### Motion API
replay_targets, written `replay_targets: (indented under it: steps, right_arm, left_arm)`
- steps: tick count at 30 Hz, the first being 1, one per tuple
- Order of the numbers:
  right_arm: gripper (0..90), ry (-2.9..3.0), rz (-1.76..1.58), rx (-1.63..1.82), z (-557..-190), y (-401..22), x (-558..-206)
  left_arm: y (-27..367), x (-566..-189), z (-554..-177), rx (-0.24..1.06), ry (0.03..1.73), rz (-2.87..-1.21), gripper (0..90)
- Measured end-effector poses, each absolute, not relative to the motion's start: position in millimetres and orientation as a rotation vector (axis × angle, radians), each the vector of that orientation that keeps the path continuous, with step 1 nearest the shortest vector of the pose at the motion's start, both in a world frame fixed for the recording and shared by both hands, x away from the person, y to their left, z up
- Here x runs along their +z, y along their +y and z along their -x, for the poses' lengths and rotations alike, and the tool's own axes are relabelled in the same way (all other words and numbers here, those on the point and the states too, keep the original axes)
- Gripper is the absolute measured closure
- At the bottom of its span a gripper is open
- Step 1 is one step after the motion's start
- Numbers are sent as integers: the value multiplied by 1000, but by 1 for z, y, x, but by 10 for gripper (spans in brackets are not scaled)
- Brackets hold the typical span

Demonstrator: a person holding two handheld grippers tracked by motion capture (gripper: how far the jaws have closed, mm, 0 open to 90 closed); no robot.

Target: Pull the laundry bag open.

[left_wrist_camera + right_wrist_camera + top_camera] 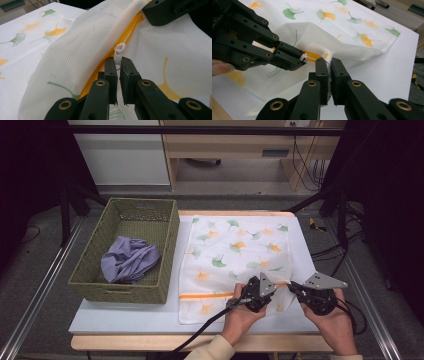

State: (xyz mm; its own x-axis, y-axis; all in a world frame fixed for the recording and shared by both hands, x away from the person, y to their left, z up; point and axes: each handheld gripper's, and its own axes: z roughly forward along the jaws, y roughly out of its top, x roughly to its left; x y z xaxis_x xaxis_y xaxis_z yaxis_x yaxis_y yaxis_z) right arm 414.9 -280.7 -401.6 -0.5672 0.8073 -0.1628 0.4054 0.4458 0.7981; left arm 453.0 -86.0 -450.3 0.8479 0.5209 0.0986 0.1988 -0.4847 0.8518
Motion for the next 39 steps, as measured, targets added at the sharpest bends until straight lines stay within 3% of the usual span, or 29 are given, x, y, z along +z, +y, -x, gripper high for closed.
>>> replay_targets:
  steps: [39]
  right_arm:
    - [856, 2163, -1052, 1022, -416, -284, -408]
  left_arm:
    - [-65, -448, -454, 422, 525, -2167, 840]
